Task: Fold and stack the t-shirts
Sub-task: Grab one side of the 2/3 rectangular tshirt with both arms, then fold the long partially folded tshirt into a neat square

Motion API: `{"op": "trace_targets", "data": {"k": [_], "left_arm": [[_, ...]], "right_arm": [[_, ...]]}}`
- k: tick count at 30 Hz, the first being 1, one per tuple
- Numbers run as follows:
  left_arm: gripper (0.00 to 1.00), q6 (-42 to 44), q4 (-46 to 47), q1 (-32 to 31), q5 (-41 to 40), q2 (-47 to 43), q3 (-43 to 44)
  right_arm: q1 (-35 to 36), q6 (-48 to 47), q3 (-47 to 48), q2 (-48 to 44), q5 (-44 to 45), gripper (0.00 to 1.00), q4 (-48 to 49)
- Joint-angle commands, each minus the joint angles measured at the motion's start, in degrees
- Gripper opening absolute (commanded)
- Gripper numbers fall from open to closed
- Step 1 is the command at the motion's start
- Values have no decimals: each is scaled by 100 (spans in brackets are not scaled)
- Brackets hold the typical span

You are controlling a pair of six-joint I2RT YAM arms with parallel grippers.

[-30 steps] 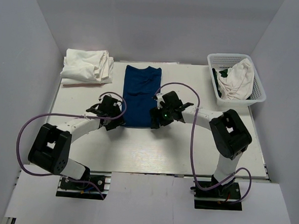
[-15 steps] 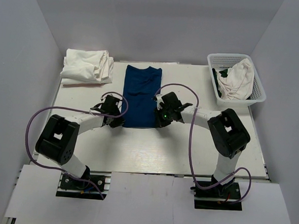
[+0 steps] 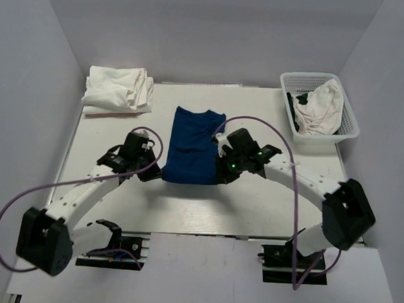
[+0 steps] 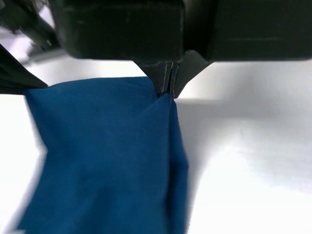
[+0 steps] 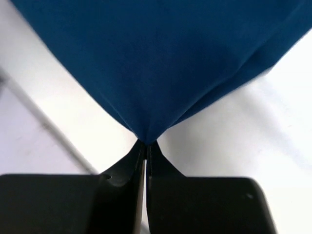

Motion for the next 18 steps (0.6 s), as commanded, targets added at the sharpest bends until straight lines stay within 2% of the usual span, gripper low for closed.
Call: {"op": "trace_targets", "data": {"k": [1,4,9,14,18], "left_arm": [[0,110,-984,15,349,-1005,310],[0,57,-1108,15,166,-1324,828],[0,57,-968,15,-204,-1167,1339],[0,170,200,77,-617,-816,1401],[0,391,509,77,-1267,-157,2057]], "right_arm": [[25,141,-12,-821,-623,0,-747],[-27,229,198,-1149,-555,0,-879],[-71,247,884,-1132,-98,0,-1073],[-308,264,1148,-799,603,0,-995],[-546,422,1472,-561,510,0,-564]]}}
